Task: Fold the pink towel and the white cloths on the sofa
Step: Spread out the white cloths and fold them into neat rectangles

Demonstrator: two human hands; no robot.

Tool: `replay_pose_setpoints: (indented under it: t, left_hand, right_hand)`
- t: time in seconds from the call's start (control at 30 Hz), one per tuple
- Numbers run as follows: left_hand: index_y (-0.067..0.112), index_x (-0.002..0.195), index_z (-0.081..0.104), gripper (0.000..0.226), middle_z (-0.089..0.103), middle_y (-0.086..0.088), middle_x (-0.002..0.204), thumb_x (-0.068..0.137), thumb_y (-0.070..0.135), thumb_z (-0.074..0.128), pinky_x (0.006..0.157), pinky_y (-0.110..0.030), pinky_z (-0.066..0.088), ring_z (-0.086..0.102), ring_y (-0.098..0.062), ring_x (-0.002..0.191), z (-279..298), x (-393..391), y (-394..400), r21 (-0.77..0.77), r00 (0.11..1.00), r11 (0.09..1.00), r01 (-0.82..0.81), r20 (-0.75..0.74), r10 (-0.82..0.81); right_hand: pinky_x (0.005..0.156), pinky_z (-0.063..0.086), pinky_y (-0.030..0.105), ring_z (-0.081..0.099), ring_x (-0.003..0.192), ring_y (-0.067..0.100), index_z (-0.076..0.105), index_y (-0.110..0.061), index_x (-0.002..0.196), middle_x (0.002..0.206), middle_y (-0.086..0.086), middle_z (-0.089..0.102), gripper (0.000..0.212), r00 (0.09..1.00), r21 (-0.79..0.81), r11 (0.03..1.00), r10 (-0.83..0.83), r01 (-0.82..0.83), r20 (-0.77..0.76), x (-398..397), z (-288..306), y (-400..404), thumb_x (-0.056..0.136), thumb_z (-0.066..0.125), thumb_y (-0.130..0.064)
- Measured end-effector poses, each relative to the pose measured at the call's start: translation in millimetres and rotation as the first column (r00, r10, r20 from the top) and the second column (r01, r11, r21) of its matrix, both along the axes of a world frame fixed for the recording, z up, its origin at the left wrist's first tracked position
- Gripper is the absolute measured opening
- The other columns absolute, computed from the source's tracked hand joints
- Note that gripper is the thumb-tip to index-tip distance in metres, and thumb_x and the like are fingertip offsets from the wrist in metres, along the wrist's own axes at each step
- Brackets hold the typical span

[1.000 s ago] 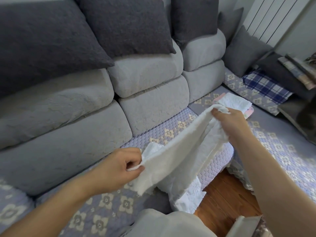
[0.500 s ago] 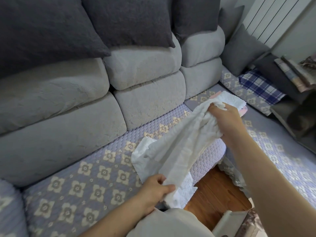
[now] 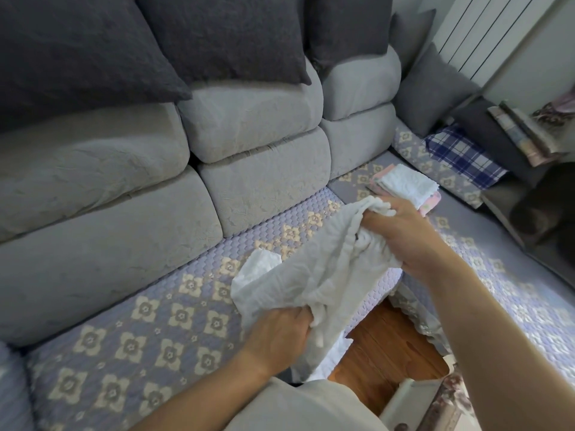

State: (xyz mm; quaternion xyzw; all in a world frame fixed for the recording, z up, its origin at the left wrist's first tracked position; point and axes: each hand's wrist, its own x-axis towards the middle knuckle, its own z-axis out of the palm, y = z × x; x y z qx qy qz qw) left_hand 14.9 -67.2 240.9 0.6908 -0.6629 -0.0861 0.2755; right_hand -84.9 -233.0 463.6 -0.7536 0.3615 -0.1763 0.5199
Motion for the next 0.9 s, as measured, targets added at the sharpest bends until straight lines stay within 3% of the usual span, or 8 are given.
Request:
replay_pose_setpoints:
  t: [0.1,0.17,0.3,0.47,0.57,0.67,0.77,0.9]
  left_hand:
    - [0.018,0.089,0.066,0.01,0.062,-0.003,0.094,0.087,0.021,0.058,0.061,-0.032,0.05,0.059,-0.022,0.082,4.8,-0.1,-1.5,-0.024,0.988,0.988,-0.152,0.026,0.153]
    - [0.013,0.099,0.067,0.014,0.058,-0.007,0.113,0.084,0.012,0.064,0.074,-0.035,0.052,0.054,-0.026,0.1,7.5,13.0,-0.8,-0.042,0.97,0.97,-0.241,0.013,0.242]
    - [0.002,0.101,0.067,0.015,0.059,-0.009,0.112,0.087,0.003,0.06,0.066,-0.033,0.052,0.061,-0.027,0.09,10.4,49.3,17.4,-0.106,0.972,0.966,-0.234,-0.06,0.229]
    - [-0.002,0.098,0.07,0.015,0.056,-0.007,0.104,0.083,-0.001,0.073,0.048,-0.032,0.044,0.053,-0.02,0.065,28.6,91.5,49.4,-0.066,0.951,0.95,-0.304,0.036,0.307]
    - [-0.003,0.101,0.071,0.022,0.06,-0.011,0.103,0.08,-0.009,0.072,0.062,-0.035,0.048,0.06,-0.028,0.078,44.0,116.3,54.0,-0.156,0.94,0.932,-0.328,0.047,0.339]
    - [0.004,0.1,0.075,0.022,0.061,-0.003,0.099,0.082,-0.003,0.064,0.083,-0.017,0.044,0.06,-0.014,0.093,72.6,123.0,57.0,-0.282,0.916,0.875,-0.394,-0.201,0.348]
    - [0.014,0.098,0.077,0.022,0.057,0.016,0.095,0.084,0.0,0.069,0.081,-0.004,0.038,0.058,0.0,0.091,102.5,118.8,59.1,-0.246,0.834,0.838,-0.488,-0.414,0.364]
    - [0.04,0.095,0.071,0.037,0.064,0.019,0.099,0.084,0.006,0.077,0.078,-0.004,0.042,0.062,0.003,0.09,118.8,119.1,59.7,-0.15,0.739,0.82,-0.552,-0.543,0.398]
  right_hand:
    - [0.056,0.048,0.023,0.062,0.062,0.014,0.065,-0.014,0.068,0.066,0.005,0.065,0.028,1.0,-0.018,1.0,0.0,0.0,0.002,-0.3,1.2,0.9,0.096,0.064,-0.015]
    - [0.063,0.047,0.03,0.062,0.068,0.019,0.065,-0.004,0.076,0.071,0.016,0.065,0.025,1.0,-0.038,0.999,-0.008,0.008,-0.006,-2.2,-0.4,0.0,0.097,0.064,-0.017]
    - [0.069,0.048,0.038,0.063,0.071,0.022,0.064,0.002,0.084,0.074,0.019,0.065,0.033,0.996,-0.032,0.996,-0.087,0.086,-0.001,-5.3,-4.9,-10.0,0.094,0.067,-0.029]
    - [0.083,0.055,0.044,0.071,0.082,0.023,0.069,-0.013,0.093,0.086,0.008,0.073,0.013,0.945,-0.022,0.945,-0.326,0.326,-0.014,-8.9,-15.5,-35.0,0.096,0.064,-0.024]
    - [0.086,0.057,0.047,0.073,0.091,0.032,0.071,-0.01,0.102,0.097,0.015,0.075,0.022,0.948,-0.005,0.95,-0.311,0.311,-0.074,-9.7,-16.4,-41.9,0.094,0.067,-0.031]
    - [0.072,0.052,0.034,0.069,0.082,0.023,0.072,-0.016,0.097,0.09,0.007,0.073,0.023,0.928,-0.15,0.941,-0.327,0.303,-0.177,-7.7,-20.9,-45.5,0.094,0.067,-0.038]
    - [0.073,0.05,0.035,0.066,0.082,0.023,0.072,-0.02,0.092,0.091,0.002,0.072,0.02,0.9,-0.194,0.913,-0.393,0.358,-0.188,-8.0,-31.1,-49.5,0.093,0.068,-0.04]
    - [0.068,0.047,0.032,0.066,0.08,0.023,0.071,-0.018,0.089,0.083,0.001,0.069,0.021,0.882,-0.163,0.893,-0.444,0.42,-0.156,-8.0,-41.1,-48.2,0.092,0.07,-0.039]
